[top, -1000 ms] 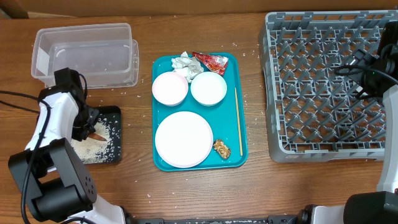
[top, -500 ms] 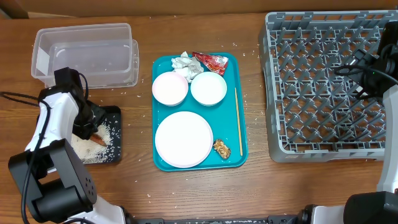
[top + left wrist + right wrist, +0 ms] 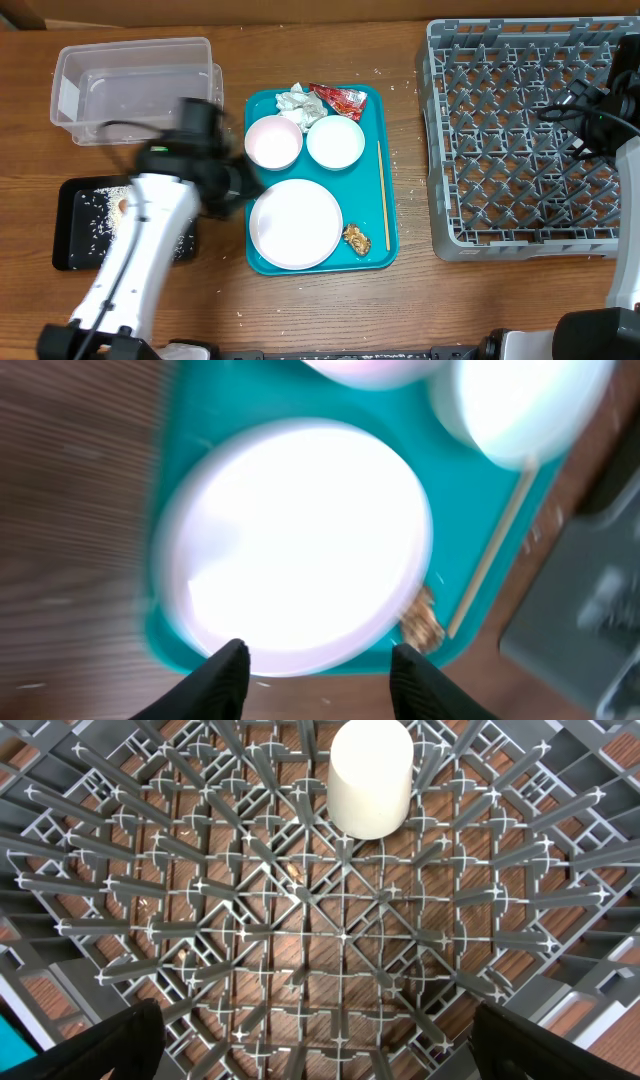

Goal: Sort waste into correct bins and load items into the dishwasher
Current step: 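Return the left gripper to the tray and grasp the brown food scrap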

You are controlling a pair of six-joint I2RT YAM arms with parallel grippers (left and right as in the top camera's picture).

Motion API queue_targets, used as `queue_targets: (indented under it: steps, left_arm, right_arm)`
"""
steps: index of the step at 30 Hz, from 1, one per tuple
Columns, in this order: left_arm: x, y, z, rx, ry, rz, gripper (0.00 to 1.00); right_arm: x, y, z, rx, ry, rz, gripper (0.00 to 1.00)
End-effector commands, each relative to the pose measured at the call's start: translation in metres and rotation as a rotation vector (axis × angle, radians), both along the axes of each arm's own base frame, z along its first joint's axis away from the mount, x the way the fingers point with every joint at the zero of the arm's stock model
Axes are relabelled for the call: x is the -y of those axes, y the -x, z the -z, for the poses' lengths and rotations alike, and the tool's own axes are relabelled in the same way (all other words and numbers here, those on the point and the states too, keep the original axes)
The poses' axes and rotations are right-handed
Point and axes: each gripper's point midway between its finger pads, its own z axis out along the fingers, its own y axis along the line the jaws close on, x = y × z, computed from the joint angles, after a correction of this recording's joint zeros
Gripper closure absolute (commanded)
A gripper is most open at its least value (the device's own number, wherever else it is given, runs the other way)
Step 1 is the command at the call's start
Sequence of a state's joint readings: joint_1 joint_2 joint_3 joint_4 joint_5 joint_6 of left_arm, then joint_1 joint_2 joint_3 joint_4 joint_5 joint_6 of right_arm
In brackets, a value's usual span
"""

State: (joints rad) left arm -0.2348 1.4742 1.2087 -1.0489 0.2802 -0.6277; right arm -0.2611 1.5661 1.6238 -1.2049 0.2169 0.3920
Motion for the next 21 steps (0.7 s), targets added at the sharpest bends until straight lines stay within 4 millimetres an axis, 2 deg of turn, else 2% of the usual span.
queue_targets:
  steps: [1, 8, 11, 14, 17, 21]
  left_arm:
    - [0.058, 0.02, 0.008, -0.028, -0.023, 0.054, 0.5]
    - [0.156, 0.047, 0.045, -0.021, -0.02, 0.183, 0.48]
    - [0.182, 0.054, 0.065, -0.032, -0.014, 0.211, 0.46]
    - [0.187, 0.061, 0.087, -0.084, -0.044, 0.193, 0.46]
    - [0.182, 0.062, 0.105, -0.119, -0.085, 0.175, 0.45]
    - [0.172, 0.055, 0.113, -0.109, -0.133, 0.15, 0.45]
  right_arm:
    - [0.001, -0.002, -0.009, 0.025, 0.011, 0.007, 0.0]
    - [0.001, -0.002, -0.009, 0.025, 0.011, 0.007, 0.0]
    - [0.001, -0.002, -0.009, 0.025, 0.011, 0.007, 0.0]
    - [0.001, -0.002, -0.009, 0.025, 0.011, 0.007, 0.0]
    - [0.001, -0.002, -0.009, 0.025, 0.011, 0.007, 0.0]
    - [0.001, -0.002, -0.009, 0.025, 0.011, 0.007, 0.0]
